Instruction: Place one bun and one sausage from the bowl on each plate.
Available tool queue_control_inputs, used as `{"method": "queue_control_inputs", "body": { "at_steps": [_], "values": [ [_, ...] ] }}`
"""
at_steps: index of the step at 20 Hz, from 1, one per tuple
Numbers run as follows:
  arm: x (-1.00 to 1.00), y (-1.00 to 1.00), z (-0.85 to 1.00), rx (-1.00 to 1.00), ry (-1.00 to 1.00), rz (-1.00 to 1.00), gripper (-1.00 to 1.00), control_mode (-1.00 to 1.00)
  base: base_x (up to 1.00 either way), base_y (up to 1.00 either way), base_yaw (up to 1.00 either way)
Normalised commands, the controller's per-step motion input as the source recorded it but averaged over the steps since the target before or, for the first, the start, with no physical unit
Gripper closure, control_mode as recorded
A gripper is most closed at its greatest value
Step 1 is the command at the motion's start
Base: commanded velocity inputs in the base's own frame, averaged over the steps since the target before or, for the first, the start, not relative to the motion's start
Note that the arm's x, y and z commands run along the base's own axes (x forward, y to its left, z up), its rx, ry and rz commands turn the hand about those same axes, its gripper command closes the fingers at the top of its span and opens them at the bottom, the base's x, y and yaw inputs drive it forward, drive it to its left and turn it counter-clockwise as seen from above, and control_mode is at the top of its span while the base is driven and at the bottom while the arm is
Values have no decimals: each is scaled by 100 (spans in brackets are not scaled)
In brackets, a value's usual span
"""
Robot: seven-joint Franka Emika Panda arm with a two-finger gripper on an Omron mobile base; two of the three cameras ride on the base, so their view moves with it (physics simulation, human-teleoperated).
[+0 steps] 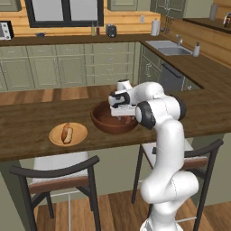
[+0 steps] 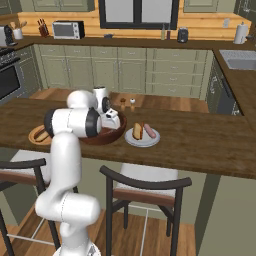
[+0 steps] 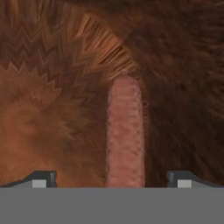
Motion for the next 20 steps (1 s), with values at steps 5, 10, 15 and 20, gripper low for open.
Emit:
{"method": "queue_control_inputs", "body": {
  "at_steps": [5, 10, 15, 20],
  "values": [
    [0, -3, -30, -1, 1, -3, -100, -100, 0, 0, 0],
    [0, 0, -34, -6, 0, -2, -100, -100, 0, 0, 0],
    [0, 0, -48, -16, 0, -2, -100, -100, 0, 0, 0],
    [0, 0, -30, -10, 0, 0, -100, -100, 0, 0, 0]
  ]
}}
